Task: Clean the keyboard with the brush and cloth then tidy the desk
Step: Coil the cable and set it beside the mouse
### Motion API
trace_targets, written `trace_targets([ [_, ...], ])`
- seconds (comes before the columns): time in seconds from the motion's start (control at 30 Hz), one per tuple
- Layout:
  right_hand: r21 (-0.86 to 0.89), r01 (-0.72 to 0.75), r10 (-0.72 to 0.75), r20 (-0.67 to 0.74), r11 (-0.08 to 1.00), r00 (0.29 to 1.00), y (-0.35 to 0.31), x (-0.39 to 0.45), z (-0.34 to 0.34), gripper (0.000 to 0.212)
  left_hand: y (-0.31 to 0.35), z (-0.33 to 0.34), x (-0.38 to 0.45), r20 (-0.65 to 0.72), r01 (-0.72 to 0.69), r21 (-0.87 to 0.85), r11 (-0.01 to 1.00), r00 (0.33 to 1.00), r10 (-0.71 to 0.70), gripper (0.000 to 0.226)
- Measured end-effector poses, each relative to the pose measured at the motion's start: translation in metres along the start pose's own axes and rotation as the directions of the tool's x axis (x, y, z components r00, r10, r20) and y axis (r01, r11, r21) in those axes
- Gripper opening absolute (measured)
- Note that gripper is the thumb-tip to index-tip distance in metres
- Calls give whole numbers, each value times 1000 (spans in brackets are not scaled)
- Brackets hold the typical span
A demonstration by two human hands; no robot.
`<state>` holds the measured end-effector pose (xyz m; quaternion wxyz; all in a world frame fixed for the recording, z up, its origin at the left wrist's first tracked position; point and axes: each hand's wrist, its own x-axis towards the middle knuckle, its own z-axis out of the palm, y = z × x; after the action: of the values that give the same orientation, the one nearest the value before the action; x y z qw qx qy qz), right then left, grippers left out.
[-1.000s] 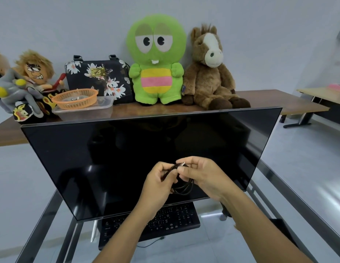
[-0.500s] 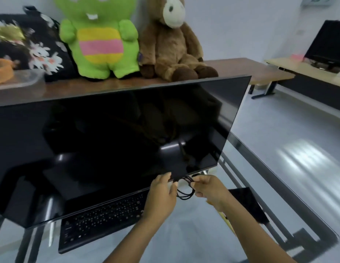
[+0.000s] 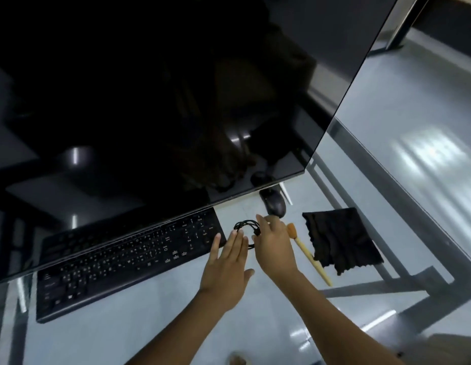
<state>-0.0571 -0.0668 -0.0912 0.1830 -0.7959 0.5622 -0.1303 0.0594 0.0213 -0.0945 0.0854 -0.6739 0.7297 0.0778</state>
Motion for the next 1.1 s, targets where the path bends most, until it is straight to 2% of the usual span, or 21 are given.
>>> trace_targets([
  [0.03,-59,86,-89,-41,995,995,2,-7,3,46,1,0,-1,3,8,-8,1000,1000,-8,69],
  [0.1,-104,236,-243,-58,966,968,1,-24,3,51,3,0,-5,-24,22,-43,999,999,-23,67],
  [0.17,-141,318,-318,19,938,948,3,-41,10,47,3,2,-9,-29,29,-44,999,999,-31,68],
  [0.27,-228,325,-293,163,918,942,9,-48,18,48,1,-1,-8,47,43,20,999,998,-43,69],
  [0.43,-232,350,-311,189,908,932,8,-11,17,48,-6,-11,22,14,55,82,995,998,-56,68],
  [0.5,-212,359,-322,189,909,928,6,8,16,44,-16,-16,38,28,81,63,995,996,-83,68],
  [0.67,-185,403,-357,237,896,903,2,33,13,51,-33,-15,60,80,108,38,993,991,-110,69],
  [0.93,-175,385,-334,261,906,906,4,35,17,52,-35,-10,58,46,107,-1,994,993,-107,69],
  [1.1,-121,379,-359,157,918,920,3,36,7,49,-36,-16,55,39,116,-46,992,993,-115,69],
])
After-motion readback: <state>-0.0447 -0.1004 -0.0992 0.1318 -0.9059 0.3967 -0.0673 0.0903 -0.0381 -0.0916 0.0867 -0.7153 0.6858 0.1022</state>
